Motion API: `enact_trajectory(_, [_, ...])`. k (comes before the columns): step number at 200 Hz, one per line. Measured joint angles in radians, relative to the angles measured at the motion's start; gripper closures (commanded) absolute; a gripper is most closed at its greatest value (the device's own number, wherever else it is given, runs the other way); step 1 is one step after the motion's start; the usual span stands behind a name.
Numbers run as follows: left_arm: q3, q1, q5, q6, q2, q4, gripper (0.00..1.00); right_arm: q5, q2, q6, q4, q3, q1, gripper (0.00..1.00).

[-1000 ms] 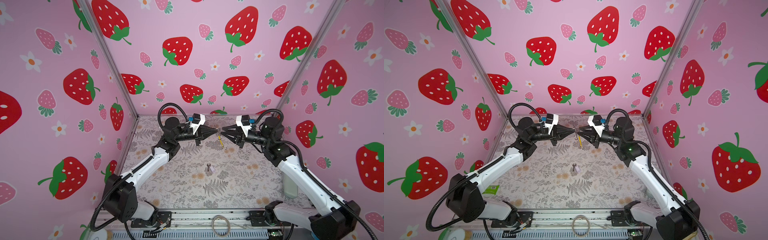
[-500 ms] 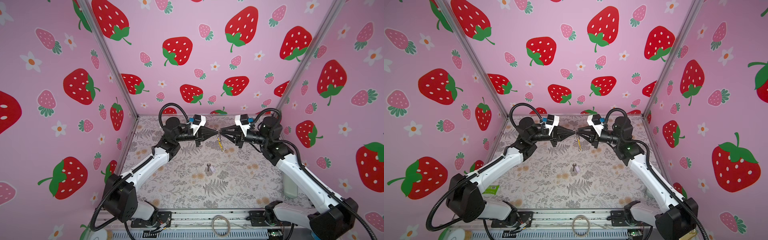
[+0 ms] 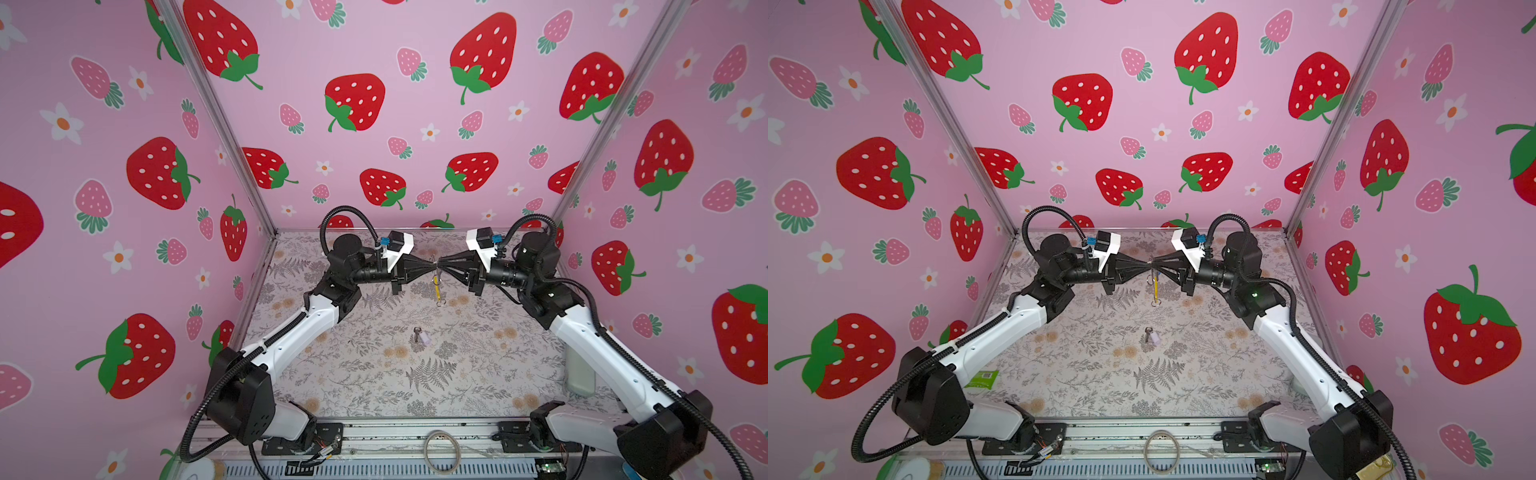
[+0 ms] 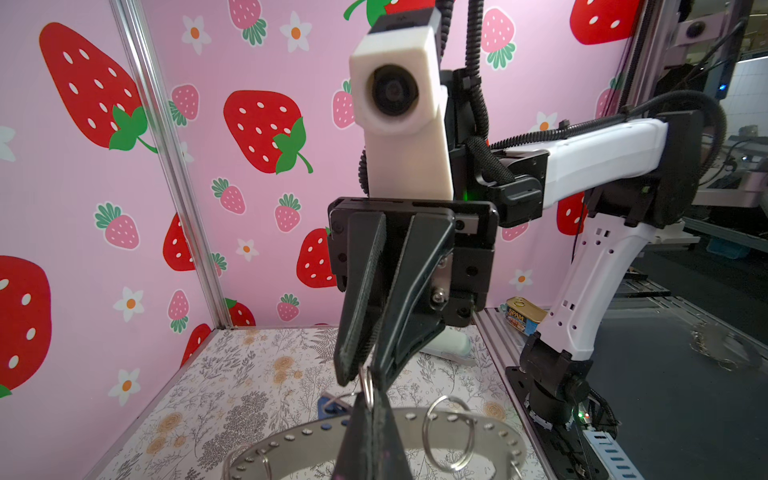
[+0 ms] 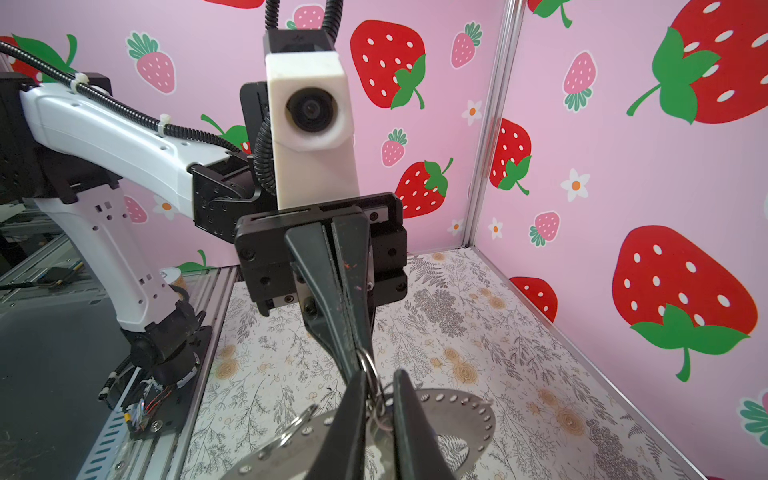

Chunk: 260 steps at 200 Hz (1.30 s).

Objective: Put the keys on the keyring

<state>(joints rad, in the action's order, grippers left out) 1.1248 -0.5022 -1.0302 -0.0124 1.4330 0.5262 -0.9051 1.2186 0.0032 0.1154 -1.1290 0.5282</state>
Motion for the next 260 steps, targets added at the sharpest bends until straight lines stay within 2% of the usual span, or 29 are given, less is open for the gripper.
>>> enact_trajectory(47, [0.000,0.000,0.006,-0.018,-0.005,-0.013,1.00,0.000,0.007,-0.002,-0.018,0.000,0.000,0.86])
enact_trajectory(120, [0.000,0.000,0.026,-0.043,-0.019,-0.015,1.00,-0.003,0.007,-0.004,-0.029,-0.005,0.001,0.96])
enact_trajectory(144, [0.000,0.000,0.027,-0.049,-0.019,-0.019,1.00,-0.003,0.007,-0.004,-0.029,-0.005,0.001,0.97])
enact_trajectory(168, [0.002,0.000,0.035,-0.072,-0.027,-0.048,0.83,-0.002,0.007,-0.007,-0.038,-0.005,0.001,0.98])
enact_trajectory(196, [0.041,0.000,0.057,-0.161,-0.055,-0.185,0.72,0.017,0.010,-0.037,-0.089,-0.022,0.001,0.99])
enact_trajectory(260, [0.267,-0.002,0.158,-0.439,-0.068,-0.634,0.72,0.092,0.042,-0.135,-0.232,-0.102,0.015,0.99])
